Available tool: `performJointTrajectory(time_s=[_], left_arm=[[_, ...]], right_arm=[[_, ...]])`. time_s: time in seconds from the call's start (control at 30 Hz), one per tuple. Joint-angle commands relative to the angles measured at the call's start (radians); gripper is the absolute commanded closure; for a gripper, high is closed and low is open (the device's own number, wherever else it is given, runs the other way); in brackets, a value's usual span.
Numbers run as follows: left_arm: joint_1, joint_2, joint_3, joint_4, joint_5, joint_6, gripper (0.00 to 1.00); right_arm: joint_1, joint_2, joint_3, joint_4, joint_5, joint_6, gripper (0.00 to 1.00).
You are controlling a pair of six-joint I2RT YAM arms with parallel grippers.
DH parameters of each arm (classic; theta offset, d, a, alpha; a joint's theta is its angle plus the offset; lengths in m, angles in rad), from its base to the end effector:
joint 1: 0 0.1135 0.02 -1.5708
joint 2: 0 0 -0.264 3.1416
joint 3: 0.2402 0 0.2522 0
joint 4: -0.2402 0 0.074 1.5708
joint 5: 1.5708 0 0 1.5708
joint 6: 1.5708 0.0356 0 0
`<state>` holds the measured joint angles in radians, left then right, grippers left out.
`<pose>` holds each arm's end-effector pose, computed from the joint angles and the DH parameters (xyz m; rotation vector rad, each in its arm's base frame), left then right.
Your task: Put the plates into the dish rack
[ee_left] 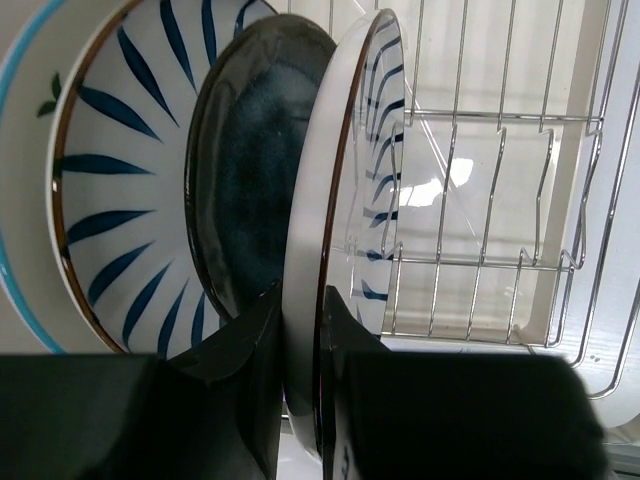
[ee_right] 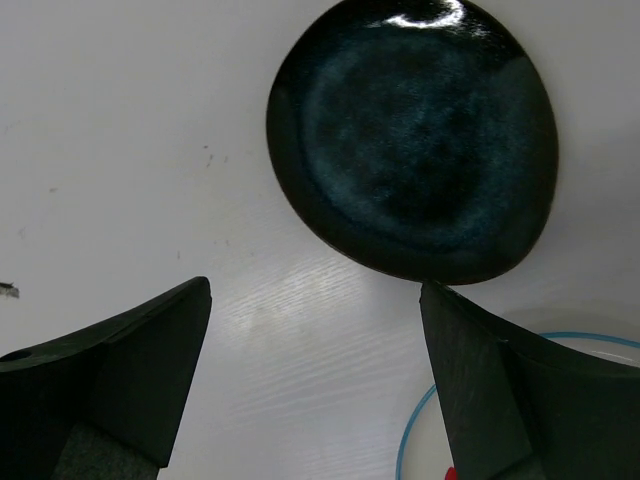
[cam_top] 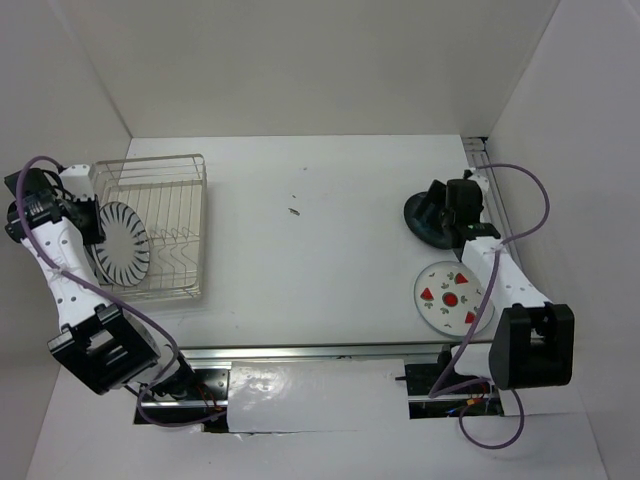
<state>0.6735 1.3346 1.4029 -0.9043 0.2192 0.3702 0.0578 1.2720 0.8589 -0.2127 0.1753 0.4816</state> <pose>0.2170 0.1632 0.3661 -0.2611 2.3788 0.2306 0.2790 0.0099 0.2585 0.5557 2.1160 0.1125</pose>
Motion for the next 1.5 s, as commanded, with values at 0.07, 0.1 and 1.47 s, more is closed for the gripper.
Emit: performJointTrajectory(time_s=[0.07, 0.1, 1.47], left_arm=[[0.003, -0.051, -0.004, 0.097, 0.025, -0.030, 1.00], [0.003, -0.051, -0.016, 0.097, 0.025, -0.030, 1.00], [-0.381, 0.006, 0.398, -0.148, 0.238, -0.108, 0.08]], right_arm=[[-0.082, -0.010, -0.020, 0.012, -0.039, 0.009, 0.07], [-0.091, -0.010, -0.035, 0.012, -0.054, 0.009, 0.07], [-0.492, 0.145, -0.198, 0.211, -0.373, -0.071, 0.15]])
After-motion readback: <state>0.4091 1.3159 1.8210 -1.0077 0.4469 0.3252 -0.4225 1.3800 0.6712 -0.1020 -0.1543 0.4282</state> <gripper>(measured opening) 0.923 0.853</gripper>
